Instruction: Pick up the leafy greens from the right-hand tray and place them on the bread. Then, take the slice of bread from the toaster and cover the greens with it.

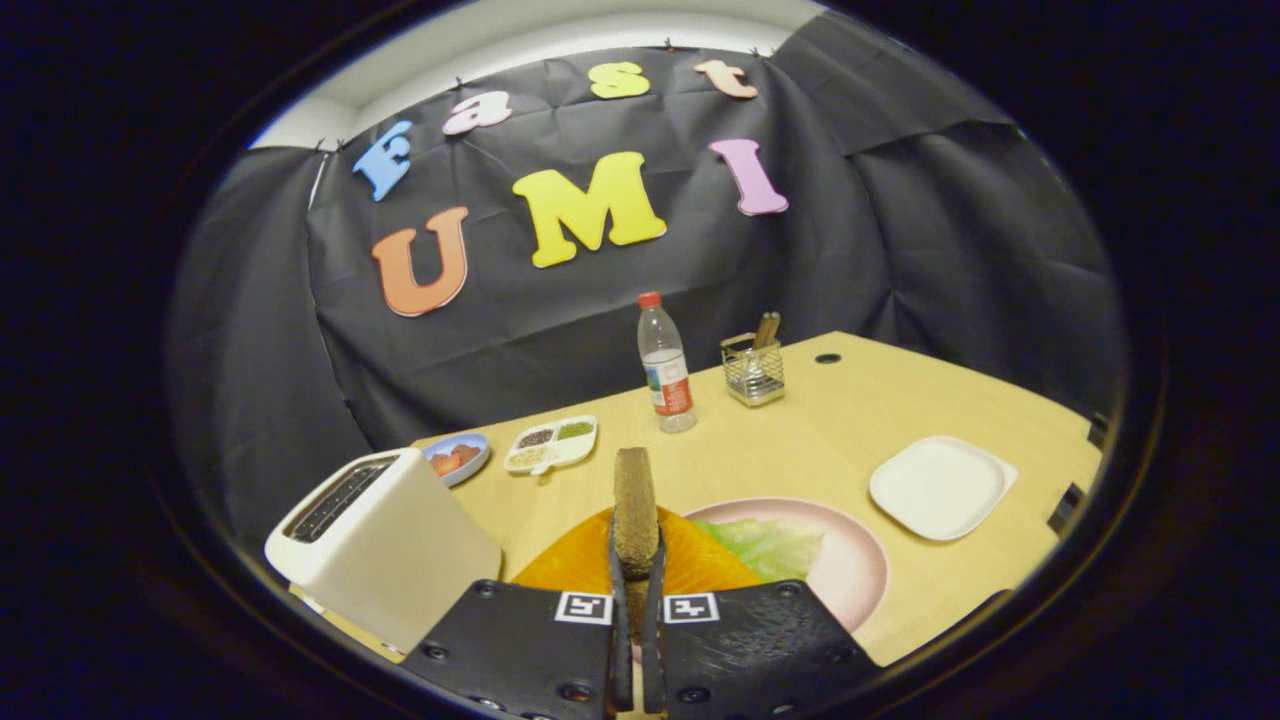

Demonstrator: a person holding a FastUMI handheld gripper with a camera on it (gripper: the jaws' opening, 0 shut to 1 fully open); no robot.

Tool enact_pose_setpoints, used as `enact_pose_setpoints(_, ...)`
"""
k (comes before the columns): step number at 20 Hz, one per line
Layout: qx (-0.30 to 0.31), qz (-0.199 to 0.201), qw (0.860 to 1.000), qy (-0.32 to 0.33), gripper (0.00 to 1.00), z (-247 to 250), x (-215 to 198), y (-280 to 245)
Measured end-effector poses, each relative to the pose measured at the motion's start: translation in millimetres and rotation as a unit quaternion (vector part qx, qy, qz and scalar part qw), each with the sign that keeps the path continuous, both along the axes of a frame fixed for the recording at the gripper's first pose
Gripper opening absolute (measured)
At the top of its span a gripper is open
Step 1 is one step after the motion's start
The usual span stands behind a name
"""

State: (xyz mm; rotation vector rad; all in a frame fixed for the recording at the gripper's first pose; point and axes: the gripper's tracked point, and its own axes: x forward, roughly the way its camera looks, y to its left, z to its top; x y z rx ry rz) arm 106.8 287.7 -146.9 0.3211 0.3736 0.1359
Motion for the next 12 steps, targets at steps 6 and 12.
enact_pose_setpoints(6, -0.032, -0.021, 0.999, 0.003, 0.16, -11.7, 1.2, -35.9)
enact_pose_setpoints(12, -0.071, -0.013, 0.997, 0.010, 0.41, -26.3, 8.5, -55.7)
